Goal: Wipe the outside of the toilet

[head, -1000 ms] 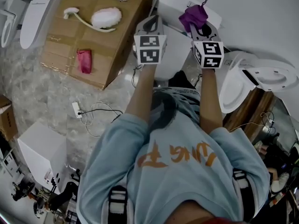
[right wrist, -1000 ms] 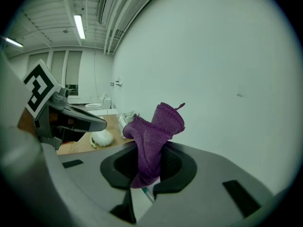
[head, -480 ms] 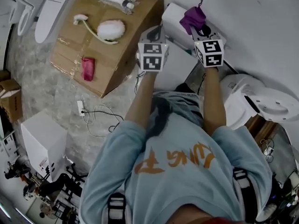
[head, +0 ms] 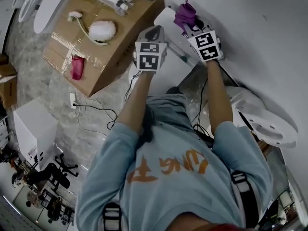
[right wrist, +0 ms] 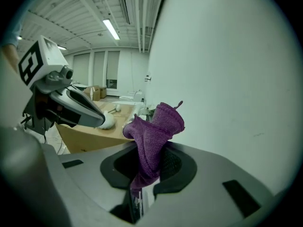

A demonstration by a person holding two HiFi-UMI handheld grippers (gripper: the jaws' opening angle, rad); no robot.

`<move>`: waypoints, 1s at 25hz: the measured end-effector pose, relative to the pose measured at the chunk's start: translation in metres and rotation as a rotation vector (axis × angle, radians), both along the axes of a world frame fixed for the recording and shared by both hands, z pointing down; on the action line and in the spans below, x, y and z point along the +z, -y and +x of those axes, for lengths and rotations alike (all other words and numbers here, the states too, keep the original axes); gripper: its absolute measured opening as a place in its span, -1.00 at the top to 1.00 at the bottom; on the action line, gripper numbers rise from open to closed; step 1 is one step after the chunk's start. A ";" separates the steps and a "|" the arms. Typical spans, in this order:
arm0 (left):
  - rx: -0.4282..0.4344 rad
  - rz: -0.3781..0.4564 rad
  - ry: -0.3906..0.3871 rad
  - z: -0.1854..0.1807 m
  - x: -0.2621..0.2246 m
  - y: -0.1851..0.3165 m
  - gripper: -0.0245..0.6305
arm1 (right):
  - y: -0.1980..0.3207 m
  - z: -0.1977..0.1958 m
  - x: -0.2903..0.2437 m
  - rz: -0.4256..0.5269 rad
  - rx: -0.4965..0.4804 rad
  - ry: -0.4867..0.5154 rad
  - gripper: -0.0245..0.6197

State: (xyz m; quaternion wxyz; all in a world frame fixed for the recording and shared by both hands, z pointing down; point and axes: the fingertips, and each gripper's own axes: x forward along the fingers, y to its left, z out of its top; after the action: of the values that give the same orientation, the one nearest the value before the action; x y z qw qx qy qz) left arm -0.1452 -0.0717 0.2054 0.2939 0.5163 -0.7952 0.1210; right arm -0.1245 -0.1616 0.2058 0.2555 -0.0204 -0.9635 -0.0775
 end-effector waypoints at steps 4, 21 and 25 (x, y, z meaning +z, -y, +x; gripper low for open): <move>-0.057 0.017 -0.061 -0.006 0.005 0.007 0.85 | 0.004 -0.027 0.020 0.013 -0.096 -0.034 0.66; -0.181 -0.032 -0.085 -0.020 0.030 -0.005 0.85 | -0.012 -0.090 0.099 0.191 -0.354 -0.142 0.68; -0.175 -0.052 -0.084 -0.017 0.034 -0.012 0.85 | -0.016 -0.084 0.107 0.289 -0.426 -0.153 0.70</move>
State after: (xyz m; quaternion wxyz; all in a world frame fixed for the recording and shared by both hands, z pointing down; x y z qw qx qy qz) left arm -0.1625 -0.0600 0.2389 0.3499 0.4416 -0.8208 0.0938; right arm -0.2085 -0.1454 0.3130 0.3060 -0.1917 -0.8943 -0.2644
